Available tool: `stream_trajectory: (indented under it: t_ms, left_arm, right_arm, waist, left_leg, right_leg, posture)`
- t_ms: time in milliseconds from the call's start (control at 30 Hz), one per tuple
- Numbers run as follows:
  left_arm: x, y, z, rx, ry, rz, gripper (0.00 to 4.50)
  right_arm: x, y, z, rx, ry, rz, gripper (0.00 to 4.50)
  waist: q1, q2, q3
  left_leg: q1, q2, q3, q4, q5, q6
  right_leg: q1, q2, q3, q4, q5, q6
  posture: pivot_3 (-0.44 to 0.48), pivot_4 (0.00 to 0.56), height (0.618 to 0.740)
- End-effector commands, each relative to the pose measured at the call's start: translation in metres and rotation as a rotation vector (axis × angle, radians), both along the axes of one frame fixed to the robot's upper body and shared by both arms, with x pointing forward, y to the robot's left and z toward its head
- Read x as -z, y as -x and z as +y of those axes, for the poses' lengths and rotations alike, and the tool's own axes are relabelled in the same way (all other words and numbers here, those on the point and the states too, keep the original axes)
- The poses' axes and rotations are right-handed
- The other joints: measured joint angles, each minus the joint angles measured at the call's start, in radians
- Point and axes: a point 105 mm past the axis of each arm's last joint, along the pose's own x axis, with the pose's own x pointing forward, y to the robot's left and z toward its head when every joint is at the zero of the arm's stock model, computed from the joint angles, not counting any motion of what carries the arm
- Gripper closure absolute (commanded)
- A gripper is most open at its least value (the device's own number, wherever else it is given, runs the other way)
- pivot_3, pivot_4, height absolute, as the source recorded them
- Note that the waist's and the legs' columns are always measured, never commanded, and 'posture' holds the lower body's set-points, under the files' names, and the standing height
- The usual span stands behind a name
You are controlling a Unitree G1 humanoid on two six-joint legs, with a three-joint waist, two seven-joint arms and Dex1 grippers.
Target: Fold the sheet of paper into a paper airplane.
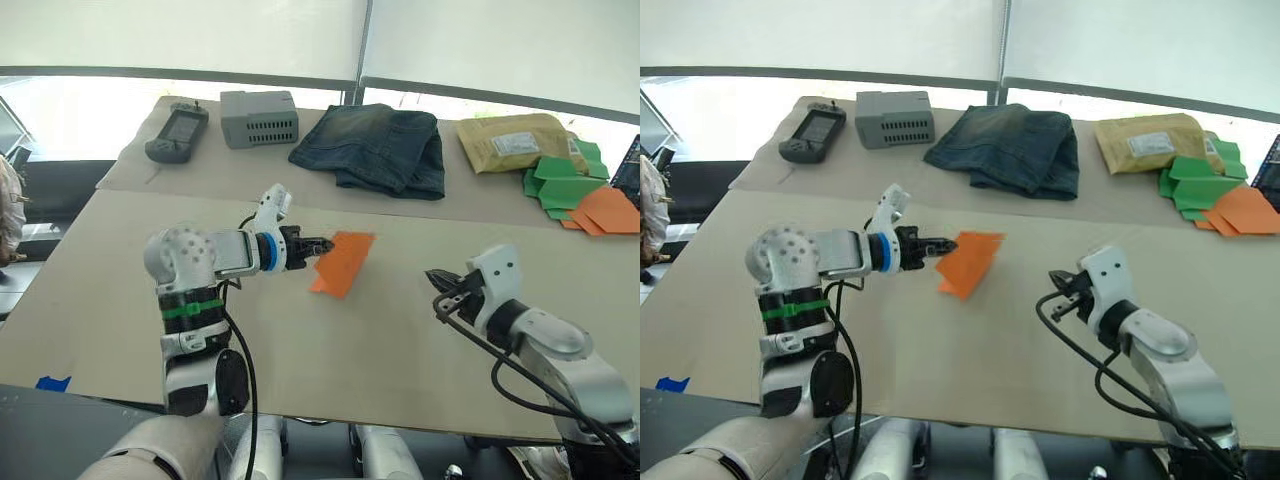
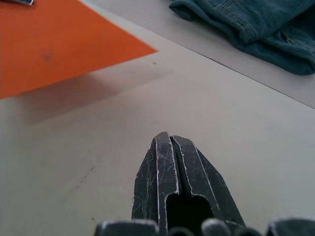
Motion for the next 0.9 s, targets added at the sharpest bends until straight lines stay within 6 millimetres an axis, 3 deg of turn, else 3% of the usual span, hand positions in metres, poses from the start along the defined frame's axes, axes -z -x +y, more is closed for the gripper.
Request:
stream_trajectory:
  t_ms: [33,167,333,433,767,800,900]
  left_arm:
    - [-0.004,0.004,0.008,-0.112,0.065,0.001,4.48]
    - [0.011,0.008,-0.005,-0.249,0.201,0.178,4.48]
    - [0.018,0.019,-0.027,-0.245,0.265,0.301,4.48]
    - [0.019,0.023,-0.028,-0.241,0.285,0.34,3.73]
    - [-0.008,0.037,-0.037,-0.095,0.338,0.32,0.25]
    - [-0.009,0.037,-0.037,-0.088,0.342,0.308,0.06]
    - [-0.016,0.037,-0.031,-0.06,0.331,0.234,0.06]
  right_arm:
    - [-0.007,-0.004,0.003,-0.027,0.01,-0.023,4.5]
    - [-0.009,-0.01,0.008,-0.055,0.009,-0.024,4.5]
    - [-0.012,-0.014,0.01,-0.066,0.016,-0.032,4.5]
    - [-0.014,-0.016,0.01,-0.066,0.017,-0.04,4.5]
    - [-0.013,-0.017,0.016,-0.068,0.006,-0.049,4.5]
    - [-0.014,-0.017,0.016,-0.068,0.006,-0.05,4.5]
    - [-0.017,-0.017,0.014,-0.069,0.025,-0.078,4.5]
  waist:
    - [-0.004,0.0,0.0]
    - [-0.019,0.0,0.0]
    - [-0.018,0.0,0.0]
    - [-0.009,0.0,0.0]
    - [-0.002,0.001,-0.002]
    - [-0.002,0.001,-0.002]
    - [-0.005,0.001,-0.002]
  left_leg:
    - [0.0,0.0,0.0,0.0,0.0,0.0]
    - [0.0,0.0,-0.001,0.0,0.0,0.0]
    - [0.001,-0.001,-0.002,0.0,0.0,0.0]
    - [0.001,-0.003,-0.002,0.0,0.0,0.0]
    - [0.001,-0.009,-0.001,0.0,0.0,-0.001]
    - [0.001,-0.009,-0.001,0.0,0.001,-0.001]
    - [0.001,-0.01,-0.001,0.0,0.001,-0.001]
  right_leg:
    - [0.0,0.0,0.0,0.0,0.0,0.0]
    - [0.0,0.0,0.001,0.001,0.0,0.0]
    - [0.0,0.0,0.001,0.002,0.0,0.0]
    - [0.001,-0.001,0.001,0.001,0.001,0.001]
    - [0.001,-0.007,0.001,0.001,0.001,0.003]
    - [0.002,-0.007,0.001,0.001,0.001,0.003]
    - [0.002,-0.006,0.001,0.0,0.001,0.002]
  posture:
    - [0.0,0.15,0.718]
    - [0.0,0.15,0.718]
    - [0.0,0.15,0.718]
    - [0.0,0.15,0.718]
    - [0.0,0.15,0.718]
    - [0.0,0.15,0.718]
    - [0.0,0.15,0.718]
